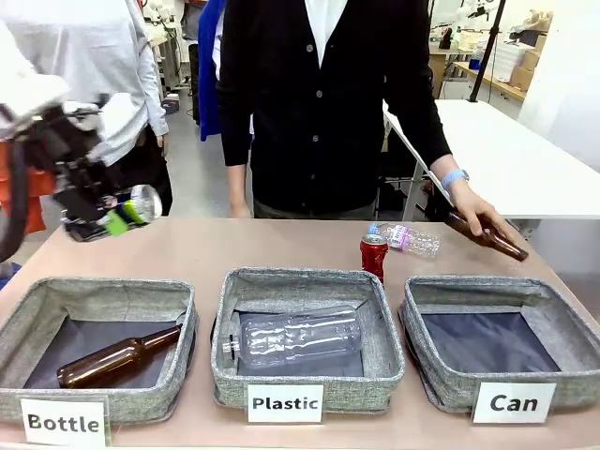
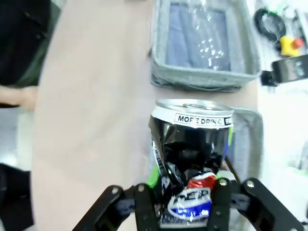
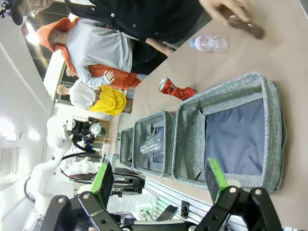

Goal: Sort the can waste into the basket.
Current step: Pick up the can waste from the table and place it in the right Fabric basket.

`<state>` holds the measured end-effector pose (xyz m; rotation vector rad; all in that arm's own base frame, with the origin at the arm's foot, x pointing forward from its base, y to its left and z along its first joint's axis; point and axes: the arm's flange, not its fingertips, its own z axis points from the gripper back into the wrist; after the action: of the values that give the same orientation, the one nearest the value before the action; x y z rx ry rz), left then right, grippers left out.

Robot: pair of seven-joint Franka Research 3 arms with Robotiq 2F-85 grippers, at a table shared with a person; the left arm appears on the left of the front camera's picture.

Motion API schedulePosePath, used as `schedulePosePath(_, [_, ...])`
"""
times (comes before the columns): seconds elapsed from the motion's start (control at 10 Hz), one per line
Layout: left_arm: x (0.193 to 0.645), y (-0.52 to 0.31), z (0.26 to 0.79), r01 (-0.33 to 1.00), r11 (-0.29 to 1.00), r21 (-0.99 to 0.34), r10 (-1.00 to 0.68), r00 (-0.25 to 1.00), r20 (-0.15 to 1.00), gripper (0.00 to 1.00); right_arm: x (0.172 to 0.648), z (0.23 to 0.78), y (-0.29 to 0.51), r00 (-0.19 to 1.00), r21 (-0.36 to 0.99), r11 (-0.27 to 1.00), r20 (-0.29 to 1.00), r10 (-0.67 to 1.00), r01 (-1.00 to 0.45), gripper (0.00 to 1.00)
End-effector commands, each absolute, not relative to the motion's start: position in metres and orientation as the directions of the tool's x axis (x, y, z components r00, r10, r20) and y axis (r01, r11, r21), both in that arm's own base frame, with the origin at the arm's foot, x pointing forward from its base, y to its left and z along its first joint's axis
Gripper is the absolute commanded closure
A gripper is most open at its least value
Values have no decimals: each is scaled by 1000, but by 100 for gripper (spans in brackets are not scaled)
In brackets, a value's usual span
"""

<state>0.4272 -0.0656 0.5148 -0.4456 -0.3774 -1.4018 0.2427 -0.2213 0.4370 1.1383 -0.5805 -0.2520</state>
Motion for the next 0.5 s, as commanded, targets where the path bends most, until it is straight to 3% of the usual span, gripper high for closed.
schedulePosePath(0.0, [381, -55, 503, 986, 163, 18, -827, 127, 548, 100, 245, 437, -222, 812, 905, 404, 333, -479, -133, 0])
schedulePosePath(0.1, [427, -66, 515, 991, 111, -76, -853, 134, 505, 100, 245, 437, -222, 812, 905, 404, 333, -479, -133, 0])
schedulePosePath(0.4, [427, -66, 515, 991, 111, -76, -853, 134, 505, 100, 245, 437, -222, 812, 905, 404, 333, -479, -133, 0])
